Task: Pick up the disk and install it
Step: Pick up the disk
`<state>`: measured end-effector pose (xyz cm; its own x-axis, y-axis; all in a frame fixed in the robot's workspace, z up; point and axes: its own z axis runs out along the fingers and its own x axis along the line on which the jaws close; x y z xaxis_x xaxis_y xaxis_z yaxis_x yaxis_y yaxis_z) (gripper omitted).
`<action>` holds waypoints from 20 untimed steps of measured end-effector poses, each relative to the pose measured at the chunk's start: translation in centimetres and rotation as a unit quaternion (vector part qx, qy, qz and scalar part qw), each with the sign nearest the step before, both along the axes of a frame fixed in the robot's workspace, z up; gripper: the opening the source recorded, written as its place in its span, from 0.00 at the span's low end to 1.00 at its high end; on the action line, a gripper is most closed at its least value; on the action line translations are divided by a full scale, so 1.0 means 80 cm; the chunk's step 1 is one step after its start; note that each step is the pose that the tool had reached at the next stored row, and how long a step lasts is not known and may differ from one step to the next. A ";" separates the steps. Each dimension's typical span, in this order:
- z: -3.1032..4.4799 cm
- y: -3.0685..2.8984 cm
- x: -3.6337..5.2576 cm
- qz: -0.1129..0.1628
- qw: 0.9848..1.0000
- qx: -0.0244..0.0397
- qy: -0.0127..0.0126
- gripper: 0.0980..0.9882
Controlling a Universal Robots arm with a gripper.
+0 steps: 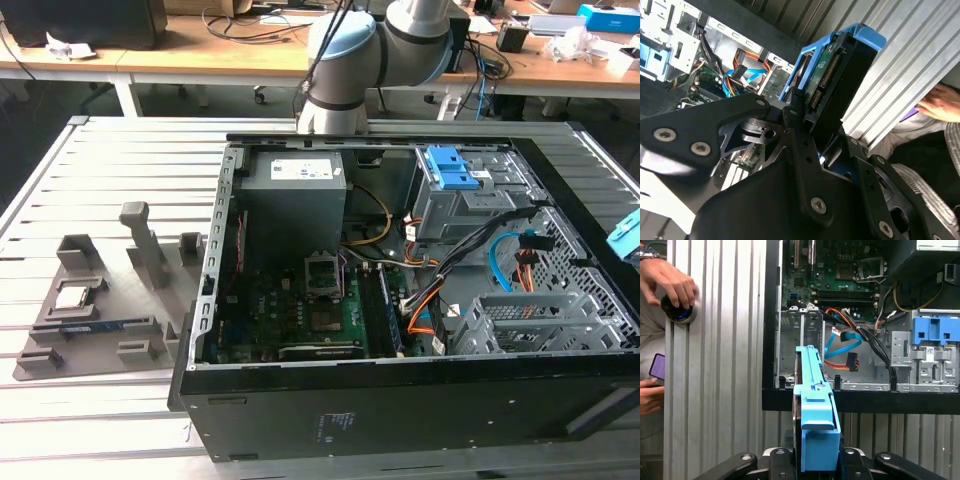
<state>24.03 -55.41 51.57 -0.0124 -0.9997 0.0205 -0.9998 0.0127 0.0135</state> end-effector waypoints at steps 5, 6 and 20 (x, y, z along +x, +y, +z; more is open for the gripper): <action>-0.0064 0.0027 -0.006 -0.020 1.000 0.000 0.000 0.30; -0.0106 0.0054 -0.009 -0.021 1.000 0.000 0.000 0.30; -0.0479 0.0159 -0.021 -0.022 1.000 0.000 0.000 0.30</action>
